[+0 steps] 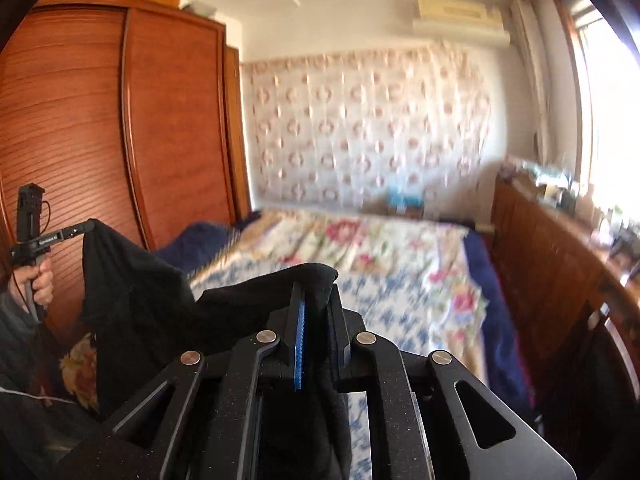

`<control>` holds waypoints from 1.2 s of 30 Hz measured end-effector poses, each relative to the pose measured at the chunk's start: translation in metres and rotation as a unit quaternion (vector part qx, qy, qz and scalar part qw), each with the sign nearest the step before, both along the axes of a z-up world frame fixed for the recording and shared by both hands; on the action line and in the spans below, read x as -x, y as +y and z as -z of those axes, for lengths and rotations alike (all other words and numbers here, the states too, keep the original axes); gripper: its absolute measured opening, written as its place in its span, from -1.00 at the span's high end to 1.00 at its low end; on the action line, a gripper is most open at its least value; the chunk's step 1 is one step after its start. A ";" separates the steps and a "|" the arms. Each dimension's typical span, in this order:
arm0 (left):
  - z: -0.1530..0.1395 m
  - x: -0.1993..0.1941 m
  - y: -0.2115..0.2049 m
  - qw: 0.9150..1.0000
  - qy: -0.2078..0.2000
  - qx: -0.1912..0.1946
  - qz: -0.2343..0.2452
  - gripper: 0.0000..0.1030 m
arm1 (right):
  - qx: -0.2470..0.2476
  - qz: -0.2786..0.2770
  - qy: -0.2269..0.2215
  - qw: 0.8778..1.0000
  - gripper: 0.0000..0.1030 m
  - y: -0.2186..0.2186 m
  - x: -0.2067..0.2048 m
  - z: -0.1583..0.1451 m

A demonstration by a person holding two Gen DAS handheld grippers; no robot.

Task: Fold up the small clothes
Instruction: 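Lift the black shirt high with both grippers and shake it out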

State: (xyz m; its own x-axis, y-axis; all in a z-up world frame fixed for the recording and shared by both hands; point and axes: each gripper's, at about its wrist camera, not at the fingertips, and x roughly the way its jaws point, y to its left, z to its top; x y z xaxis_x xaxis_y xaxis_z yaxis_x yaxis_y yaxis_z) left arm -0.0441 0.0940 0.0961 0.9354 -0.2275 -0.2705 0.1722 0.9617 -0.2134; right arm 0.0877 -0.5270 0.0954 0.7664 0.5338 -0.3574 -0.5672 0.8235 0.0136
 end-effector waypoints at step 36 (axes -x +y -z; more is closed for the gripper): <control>0.070 -0.302 -0.002 0.979 0.173 -0.110 0.003 0.85 | 0.132 0.161 0.111 0.972 0.64 0.048 -0.312 0.073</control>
State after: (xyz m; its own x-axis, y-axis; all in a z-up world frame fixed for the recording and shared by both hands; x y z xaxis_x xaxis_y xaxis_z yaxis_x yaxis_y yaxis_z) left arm 0.2574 0.0922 0.0262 0.7779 -0.1327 -0.6142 0.1313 0.9902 -0.0476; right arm 0.3997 -0.4793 0.0224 0.7671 0.1461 -0.6247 -0.2870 0.9490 -0.1305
